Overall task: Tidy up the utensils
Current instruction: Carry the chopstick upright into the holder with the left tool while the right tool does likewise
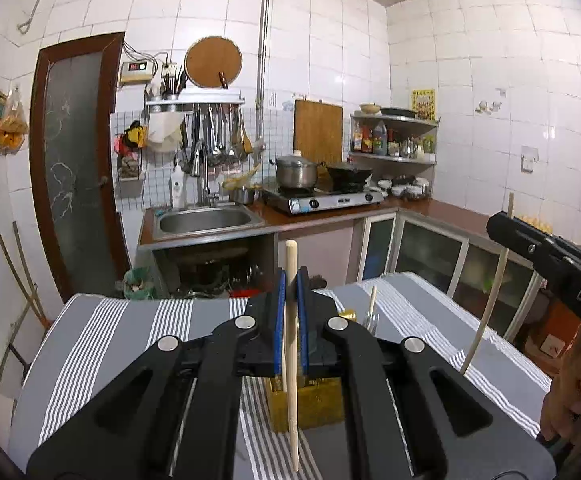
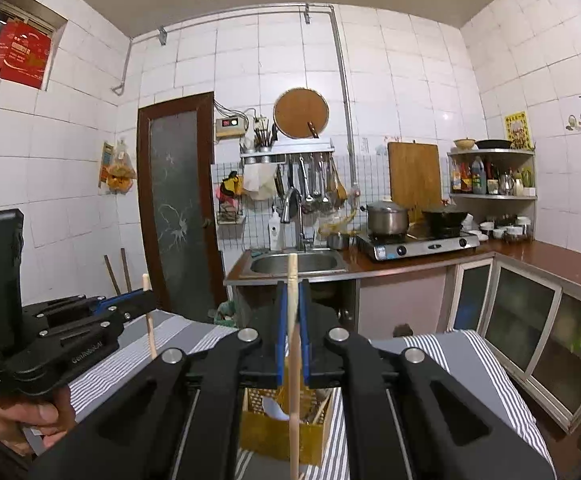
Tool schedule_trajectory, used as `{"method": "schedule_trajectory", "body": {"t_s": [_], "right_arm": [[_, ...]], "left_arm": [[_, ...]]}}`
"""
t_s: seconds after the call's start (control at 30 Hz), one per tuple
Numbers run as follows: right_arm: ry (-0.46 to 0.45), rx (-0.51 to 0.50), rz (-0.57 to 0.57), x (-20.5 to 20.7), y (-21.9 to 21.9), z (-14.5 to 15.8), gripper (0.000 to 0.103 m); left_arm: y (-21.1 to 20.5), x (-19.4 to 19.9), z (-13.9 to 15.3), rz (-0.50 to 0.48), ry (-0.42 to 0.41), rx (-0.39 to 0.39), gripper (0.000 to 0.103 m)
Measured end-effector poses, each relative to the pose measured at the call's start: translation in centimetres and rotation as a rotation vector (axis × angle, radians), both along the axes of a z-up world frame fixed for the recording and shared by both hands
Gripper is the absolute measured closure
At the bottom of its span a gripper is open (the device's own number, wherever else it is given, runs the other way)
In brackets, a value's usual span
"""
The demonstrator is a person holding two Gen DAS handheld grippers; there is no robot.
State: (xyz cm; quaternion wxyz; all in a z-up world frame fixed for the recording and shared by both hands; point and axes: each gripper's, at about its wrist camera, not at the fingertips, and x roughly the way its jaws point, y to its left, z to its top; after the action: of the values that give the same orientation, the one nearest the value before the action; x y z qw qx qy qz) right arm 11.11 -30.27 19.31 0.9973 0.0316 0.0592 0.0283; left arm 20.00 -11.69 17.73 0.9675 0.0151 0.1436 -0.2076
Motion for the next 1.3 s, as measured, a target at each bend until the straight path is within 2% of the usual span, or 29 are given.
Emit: {"method": "schedule_trajectory", "body": {"t_s": [0.13,0.43,0.7,0.9,1.2,1.3], "right_arm": [[-0.027,0.009,0.003,0.6,-0.2,0.4,0.097],[-0.100,0.010,0.008,2.4,-0.2,1.0,0.097],[-0.131,0.019,0.013,4.2,-0.2,0.4,0.097],[-0.155,0.028,0.024,5.4,-0.3,-0.4,0.097],[-0.138,0.038,0.027,7.7,-0.5,-1.7,0.097],[-0.123,0.033,0.031,8.6,-0.3,-2.3,0.097]], "left_arm": [[0.0,0.0,0.8,0.001,-0.042,-0.039,0.098],[-0.8,1.7,1.6,-0.006,-0.100,-0.072,0.098],[-1.6,2.8,1.3,0.007,-0.129,-0.049,0.098],[-1.5,4.0,1.4,0.016,-0.151,-0.114,0.098],[-3.0,7.5,-0.7,0.038,-0.107,-0.092,0.098],[-3.4,9.2,-2.0,0.050,-0.062,-0.080,0.098]]}}
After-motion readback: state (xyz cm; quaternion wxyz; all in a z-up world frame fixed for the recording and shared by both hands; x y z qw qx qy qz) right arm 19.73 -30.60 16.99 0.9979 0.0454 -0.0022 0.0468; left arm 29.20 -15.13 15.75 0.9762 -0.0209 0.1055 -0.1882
